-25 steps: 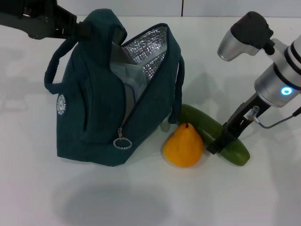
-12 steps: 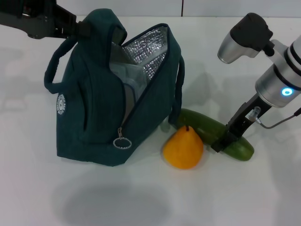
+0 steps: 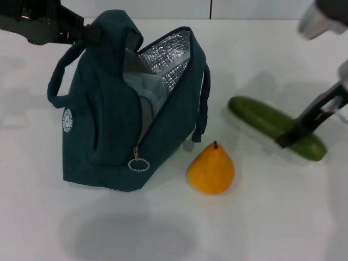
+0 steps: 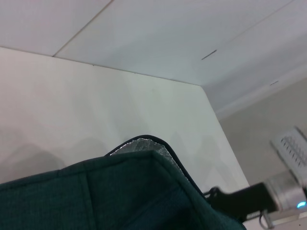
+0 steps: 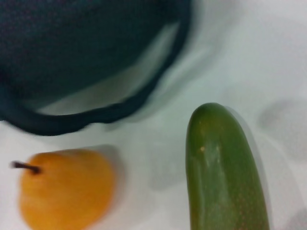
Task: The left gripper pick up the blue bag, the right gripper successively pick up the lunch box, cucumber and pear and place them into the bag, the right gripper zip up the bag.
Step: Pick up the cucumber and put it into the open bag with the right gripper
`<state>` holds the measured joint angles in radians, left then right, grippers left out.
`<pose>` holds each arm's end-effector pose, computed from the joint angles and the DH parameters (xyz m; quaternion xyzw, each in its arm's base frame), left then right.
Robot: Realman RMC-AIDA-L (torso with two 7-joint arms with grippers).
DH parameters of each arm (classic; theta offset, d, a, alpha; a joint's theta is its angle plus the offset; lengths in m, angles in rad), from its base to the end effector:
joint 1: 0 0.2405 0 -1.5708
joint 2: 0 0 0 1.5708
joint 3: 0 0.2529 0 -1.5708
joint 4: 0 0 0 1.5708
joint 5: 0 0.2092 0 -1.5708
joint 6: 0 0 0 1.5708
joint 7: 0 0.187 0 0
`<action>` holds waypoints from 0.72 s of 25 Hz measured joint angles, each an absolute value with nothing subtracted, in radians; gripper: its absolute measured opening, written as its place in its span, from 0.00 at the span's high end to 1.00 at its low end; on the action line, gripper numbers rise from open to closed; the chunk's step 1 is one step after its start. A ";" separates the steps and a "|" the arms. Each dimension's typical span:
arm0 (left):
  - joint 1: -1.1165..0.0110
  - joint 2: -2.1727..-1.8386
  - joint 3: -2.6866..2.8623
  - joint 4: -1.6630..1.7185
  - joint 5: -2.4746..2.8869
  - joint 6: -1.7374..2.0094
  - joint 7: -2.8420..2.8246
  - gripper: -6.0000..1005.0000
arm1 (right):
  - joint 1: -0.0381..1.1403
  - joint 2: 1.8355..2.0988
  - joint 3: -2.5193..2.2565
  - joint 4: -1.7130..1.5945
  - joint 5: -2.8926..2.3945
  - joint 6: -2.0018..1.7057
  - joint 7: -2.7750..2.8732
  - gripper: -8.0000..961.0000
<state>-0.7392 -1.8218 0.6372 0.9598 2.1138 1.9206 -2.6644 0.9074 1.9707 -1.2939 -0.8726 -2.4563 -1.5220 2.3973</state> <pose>-0.1791 0.3806 0.1039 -0.8144 -0.5579 -0.1589 0.0187 0.1817 0.4010 -0.0418 -0.9301 0.3071 -0.1792 0.0923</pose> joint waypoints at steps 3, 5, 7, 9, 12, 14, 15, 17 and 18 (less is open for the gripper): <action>-0.743 -1.822 0.637 0.960 2.114 1.921 -2.664 0.95 | 0.890 1.941 -1.212 -0.896 -2.506 -1.540 2.397 0.37; -0.744 -1.822 0.637 0.960 2.114 1.921 -2.665 0.95 | 0.881 1.910 -1.146 -0.900 -2.523 -1.544 2.396 0.37; -0.745 -1.822 0.637 0.960 2.114 1.921 -2.665 0.95 | 0.877 1.883 -1.090 -0.904 -2.521 -1.546 2.395 0.37; -0.745 -1.822 0.637 0.960 2.114 1.921 -2.665 0.95 | 0.876 1.858 -1.046 -0.922 -2.510 -1.555 2.392 0.37; -0.746 -1.822 0.637 0.960 2.114 1.921 -2.666 0.95 | 0.887 1.831 -1.027 -0.980 -2.490 -1.597 2.390 0.37; -0.746 -1.823 0.637 0.960 2.114 1.921 -2.666 0.95 | 0.917 1.824 -1.030 -1.017 -2.484 -1.647 2.379 0.37; -0.747 -1.825 0.638 0.959 2.114 1.920 -2.665 0.95 | 0.930 1.824 -1.031 -1.027 -2.483 -1.665 2.374 0.37; -0.748 -1.827 0.639 0.958 2.114 1.920 -2.663 0.95 | 0.968 1.830 -1.035 -1.048 -2.483 -1.710 2.357 0.37; -0.748 -1.828 0.639 0.958 2.114 1.919 -2.662 0.95 | 0.985 1.835 -1.038 -1.058 -2.483 -1.730 2.350 0.37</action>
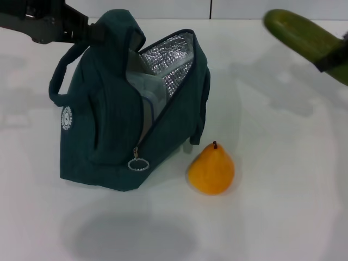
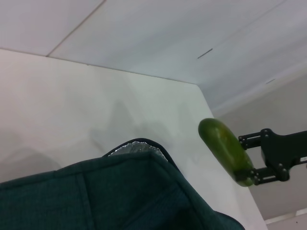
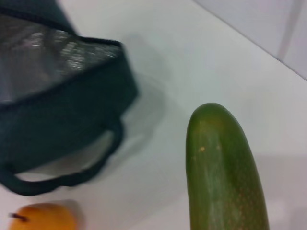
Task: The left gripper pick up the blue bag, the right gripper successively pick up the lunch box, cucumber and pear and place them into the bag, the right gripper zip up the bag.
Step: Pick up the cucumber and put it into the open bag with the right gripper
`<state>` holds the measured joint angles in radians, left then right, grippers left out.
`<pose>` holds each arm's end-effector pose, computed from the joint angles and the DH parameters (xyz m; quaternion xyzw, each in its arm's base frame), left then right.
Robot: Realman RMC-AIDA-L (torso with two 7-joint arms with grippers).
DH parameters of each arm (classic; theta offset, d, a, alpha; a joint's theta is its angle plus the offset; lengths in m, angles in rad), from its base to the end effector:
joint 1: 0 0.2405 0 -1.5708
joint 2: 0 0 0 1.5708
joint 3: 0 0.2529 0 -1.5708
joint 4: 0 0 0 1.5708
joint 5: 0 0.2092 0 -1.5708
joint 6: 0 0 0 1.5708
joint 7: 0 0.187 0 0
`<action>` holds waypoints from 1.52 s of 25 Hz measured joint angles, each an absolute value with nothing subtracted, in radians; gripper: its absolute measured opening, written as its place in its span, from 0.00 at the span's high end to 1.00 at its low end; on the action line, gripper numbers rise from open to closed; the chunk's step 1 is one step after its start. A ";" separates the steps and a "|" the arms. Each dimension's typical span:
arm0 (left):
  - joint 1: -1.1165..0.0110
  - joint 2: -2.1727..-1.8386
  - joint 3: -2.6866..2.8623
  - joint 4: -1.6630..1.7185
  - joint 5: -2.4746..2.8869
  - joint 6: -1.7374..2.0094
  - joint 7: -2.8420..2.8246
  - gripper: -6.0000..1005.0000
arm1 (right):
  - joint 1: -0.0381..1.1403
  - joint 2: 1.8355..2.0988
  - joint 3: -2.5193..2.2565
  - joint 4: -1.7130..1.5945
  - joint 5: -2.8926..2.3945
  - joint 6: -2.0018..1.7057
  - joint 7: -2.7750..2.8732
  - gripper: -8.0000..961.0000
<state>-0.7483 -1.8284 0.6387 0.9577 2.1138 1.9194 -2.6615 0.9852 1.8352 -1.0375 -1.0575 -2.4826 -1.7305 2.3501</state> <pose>-0.1751 0.3816 0.1008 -0.8170 -0.5540 -0.1593 0.0146 0.1333 0.4368 0.0657 -0.9415 0.2673 -0.1275 0.1607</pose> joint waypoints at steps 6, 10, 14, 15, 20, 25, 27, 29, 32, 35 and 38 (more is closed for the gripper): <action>-0.750 -1.831 0.638 0.958 2.112 1.919 -2.660 0.95 | 1.067 1.886 -1.053 -1.128 -2.482 -1.789 2.313 0.37; -0.756 -1.831 0.639 0.959 2.110 1.917 -2.658 0.95 | 1.129 1.920 -1.076 -1.146 -2.482 -1.827 2.284 0.37; -0.757 -1.831 0.638 0.959 2.109 1.917 -2.655 0.95 | 1.158 1.948 -1.098 -1.150 -2.482 -1.855 2.248 0.37; -0.758 -1.831 0.638 0.959 2.109 1.916 -2.654 0.95 | 1.165 1.955 -1.105 -1.151 -2.483 -1.862 2.239 0.37; -0.759 -1.830 0.636 0.961 2.100 1.913 -2.645 0.95 | 1.172 1.967 -1.117 -1.151 -2.482 -1.864 2.202 0.37; -0.760 -1.830 0.636 0.960 2.098 1.904 -2.632 0.95 | 1.194 1.975 -1.117 -1.142 -2.482 -1.848 2.169 0.37; -0.760 -1.830 0.636 0.958 2.098 1.900 -2.629 0.95 | 1.205 1.980 -1.116 -1.140 -2.481 -1.847 2.156 0.37; -0.761 -1.830 0.636 0.957 2.098 1.895 -2.628 0.95 | 1.217 1.987 -1.116 -1.135 -2.480 -1.845 2.147 0.37; -0.761 -1.831 0.635 0.956 2.097 1.888 -2.627 0.95 | 1.227 1.994 -1.116 -1.121 -2.480 -1.845 2.136 0.37; -0.761 -1.835 0.637 0.956 2.097 1.887 -2.626 0.95 | 1.227 2.005 -1.116 -1.115 -2.480 -1.836 2.120 0.37; -0.761 -1.839 0.638 0.954 2.097 1.887 -2.625 0.95 | 1.224 2.012 -1.119 -1.113 -2.480 -1.811 2.109 0.37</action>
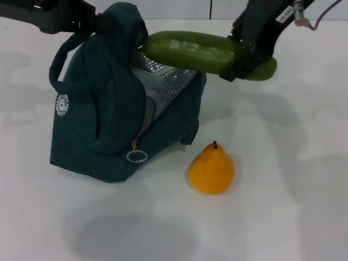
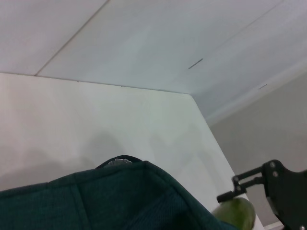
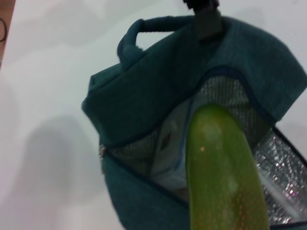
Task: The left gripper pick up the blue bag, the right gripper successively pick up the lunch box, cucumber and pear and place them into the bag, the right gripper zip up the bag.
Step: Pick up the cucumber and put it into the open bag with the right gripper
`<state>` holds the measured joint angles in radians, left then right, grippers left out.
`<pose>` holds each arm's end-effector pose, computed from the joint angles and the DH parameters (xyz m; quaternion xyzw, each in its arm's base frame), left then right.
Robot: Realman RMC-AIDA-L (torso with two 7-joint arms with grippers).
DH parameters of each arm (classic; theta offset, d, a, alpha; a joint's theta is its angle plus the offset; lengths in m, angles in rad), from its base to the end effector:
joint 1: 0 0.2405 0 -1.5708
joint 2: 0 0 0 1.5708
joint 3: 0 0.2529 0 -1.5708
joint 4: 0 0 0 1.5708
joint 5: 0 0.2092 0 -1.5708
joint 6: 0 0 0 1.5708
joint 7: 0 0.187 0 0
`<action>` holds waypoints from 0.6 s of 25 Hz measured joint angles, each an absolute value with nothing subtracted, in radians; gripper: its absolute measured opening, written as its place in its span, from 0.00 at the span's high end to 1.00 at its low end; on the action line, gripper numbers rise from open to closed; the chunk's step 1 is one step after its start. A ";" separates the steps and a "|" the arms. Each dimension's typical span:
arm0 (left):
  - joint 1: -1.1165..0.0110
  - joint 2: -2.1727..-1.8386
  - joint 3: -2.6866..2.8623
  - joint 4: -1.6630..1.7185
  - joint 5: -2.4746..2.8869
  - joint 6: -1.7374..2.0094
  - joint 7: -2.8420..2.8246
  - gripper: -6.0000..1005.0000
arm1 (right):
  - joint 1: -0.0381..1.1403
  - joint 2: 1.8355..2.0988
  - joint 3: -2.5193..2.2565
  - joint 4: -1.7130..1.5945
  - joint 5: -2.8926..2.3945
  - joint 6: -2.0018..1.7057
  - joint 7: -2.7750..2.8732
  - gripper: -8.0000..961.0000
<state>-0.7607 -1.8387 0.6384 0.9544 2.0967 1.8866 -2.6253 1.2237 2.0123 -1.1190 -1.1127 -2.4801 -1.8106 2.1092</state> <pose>-0.1674 0.3888 0.0984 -0.8275 -0.5331 -0.1750 0.0216 0.0133 0.4031 -0.0111 -0.9879 -0.0050 -0.1461 0.0510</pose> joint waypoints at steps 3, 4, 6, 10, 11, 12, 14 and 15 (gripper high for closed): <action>-0.758 -1.840 0.641 0.954 2.097 1.887 -2.622 0.95 | 1.221 2.016 -1.143 -1.088 -2.468 -1.754 2.104 0.37; -0.756 -1.840 0.641 0.954 2.097 1.887 -2.622 0.95 | 1.221 2.016 -1.147 -1.081 -2.465 -1.744 2.104 0.37; -0.754 -1.841 0.641 0.954 2.097 1.887 -2.619 0.95 | 1.221 2.017 -1.155 -1.058 -2.457 -1.715 2.099 0.37; -0.755 -1.843 0.641 0.952 2.097 1.887 -2.613 0.95 | 1.221 2.020 -1.170 -1.021 -2.437 -1.667 2.091 0.37; -0.756 -1.844 0.641 0.952 2.097 1.887 -2.612 0.95 | 1.222 2.020 -1.176 -1.013 -2.428 -1.656 2.091 0.37; -0.755 -1.845 0.641 0.952 2.097 1.887 -2.611 0.95 | 1.224 2.020 -1.185 -1.005 -2.417 -1.641 2.090 0.37; -0.753 -1.847 0.641 0.951 2.097 1.887 -2.608 0.95 | 1.227 2.020 -1.203 -0.996 -2.402 -1.615 2.088 0.37; -0.753 -1.847 0.641 0.951 2.097 1.887 -2.607 0.95 | 1.228 2.021 -1.212 -0.993 -2.396 -1.602 2.087 0.37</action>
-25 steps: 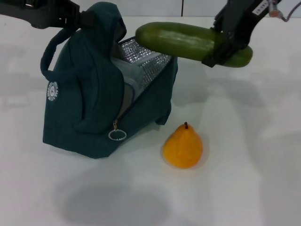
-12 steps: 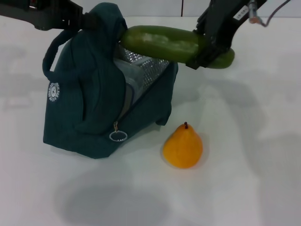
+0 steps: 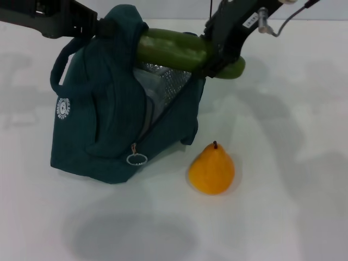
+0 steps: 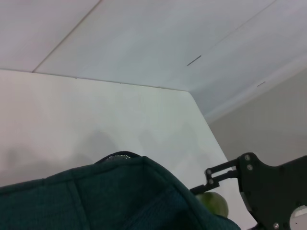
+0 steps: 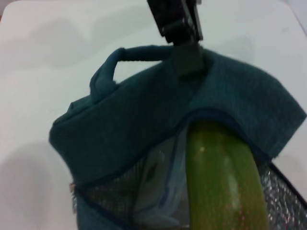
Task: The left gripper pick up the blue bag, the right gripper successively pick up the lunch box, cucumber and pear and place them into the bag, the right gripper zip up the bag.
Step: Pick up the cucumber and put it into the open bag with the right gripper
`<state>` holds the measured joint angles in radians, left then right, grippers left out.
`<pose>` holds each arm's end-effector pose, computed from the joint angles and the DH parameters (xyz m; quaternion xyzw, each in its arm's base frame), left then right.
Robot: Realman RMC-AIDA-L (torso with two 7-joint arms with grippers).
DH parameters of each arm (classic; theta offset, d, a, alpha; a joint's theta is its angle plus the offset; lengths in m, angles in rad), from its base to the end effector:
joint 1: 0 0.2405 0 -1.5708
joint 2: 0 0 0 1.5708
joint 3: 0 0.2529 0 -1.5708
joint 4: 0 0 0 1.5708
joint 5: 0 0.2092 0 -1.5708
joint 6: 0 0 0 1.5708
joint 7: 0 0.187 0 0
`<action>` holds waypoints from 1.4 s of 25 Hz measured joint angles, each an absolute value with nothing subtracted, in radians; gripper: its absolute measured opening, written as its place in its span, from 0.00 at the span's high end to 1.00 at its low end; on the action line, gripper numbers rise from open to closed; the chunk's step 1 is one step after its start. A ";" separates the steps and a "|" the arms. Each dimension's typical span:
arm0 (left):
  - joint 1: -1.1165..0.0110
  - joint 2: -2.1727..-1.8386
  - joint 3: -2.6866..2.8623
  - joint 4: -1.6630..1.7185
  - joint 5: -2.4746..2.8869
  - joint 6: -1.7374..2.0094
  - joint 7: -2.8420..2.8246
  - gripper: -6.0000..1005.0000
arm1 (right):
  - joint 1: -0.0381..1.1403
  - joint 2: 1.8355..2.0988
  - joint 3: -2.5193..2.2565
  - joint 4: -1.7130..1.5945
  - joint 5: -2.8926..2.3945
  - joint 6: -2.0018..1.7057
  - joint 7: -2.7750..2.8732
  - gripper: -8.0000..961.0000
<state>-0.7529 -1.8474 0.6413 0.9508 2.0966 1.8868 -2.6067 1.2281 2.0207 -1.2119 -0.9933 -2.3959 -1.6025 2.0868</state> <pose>-0.1698 0.3863 0.0940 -0.8296 -0.5301 -0.1745 0.0179 0.0064 0.4162 -0.0445 -0.9915 -0.0178 -0.1115 0.0641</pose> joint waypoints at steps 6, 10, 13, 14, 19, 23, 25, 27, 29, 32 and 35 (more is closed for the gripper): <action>-0.751 -1.851 0.641 0.951 2.100 1.887 -2.605 0.95 | 1.228 2.023 -1.246 -0.982 -2.365 -1.552 2.083 0.37; -0.750 -1.853 0.641 0.951 2.101 1.887 -2.603 0.95 | 1.220 2.023 -1.252 -0.981 -2.351 -1.523 2.081 0.37; -0.751 -1.853 0.641 0.951 2.102 1.887 -2.601 0.95 | 1.219 2.023 -1.256 -0.974 -2.350 -1.511 2.081 0.37; -0.752 -1.853 0.641 0.951 2.103 1.887 -2.600 0.95 | 1.219 2.023 -1.256 -0.971 -2.350 -1.507 2.080 0.37; -0.752 -1.853 0.641 0.951 2.104 1.887 -2.599 0.95 | 1.218 2.023 -1.275 -0.973 -2.335 -1.500 2.078 0.38; -0.748 -1.853 0.637 0.951 2.104 1.887 -2.599 0.95 | 1.167 2.022 -1.279 -1.050 -2.305 -1.491 2.078 0.42; -0.748 -1.853 0.637 0.951 2.103 1.887 -2.599 0.95 | 1.147 2.020 -1.275 -1.079 -2.293 -1.491 2.078 0.38; -0.741 -1.852 0.637 0.951 2.101 1.887 -2.599 0.95 | 1.121 2.017 -1.263 -1.123 -2.272 -1.491 2.079 0.35; -0.732 -1.851 0.636 0.951 2.098 1.887 -2.599 0.95 | 1.078 2.016 -1.238 -1.186 -2.249 -1.495 2.079 0.31; -0.722 -1.848 0.635 0.951 2.098 1.887 -2.599 0.95 | 0.996 2.015 -1.195 -1.273 -2.195 -1.496 2.078 0.29; -0.721 -1.847 0.634 0.951 2.098 1.887 -2.600 0.95 | 0.917 2.013 -1.122 -1.312 -2.110 -1.497 2.057 0.29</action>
<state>-0.7209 -1.8472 0.6345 0.9511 2.0980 1.8868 -2.5998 0.9172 2.0126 -1.1218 -1.3118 -2.1098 -1.4972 2.0567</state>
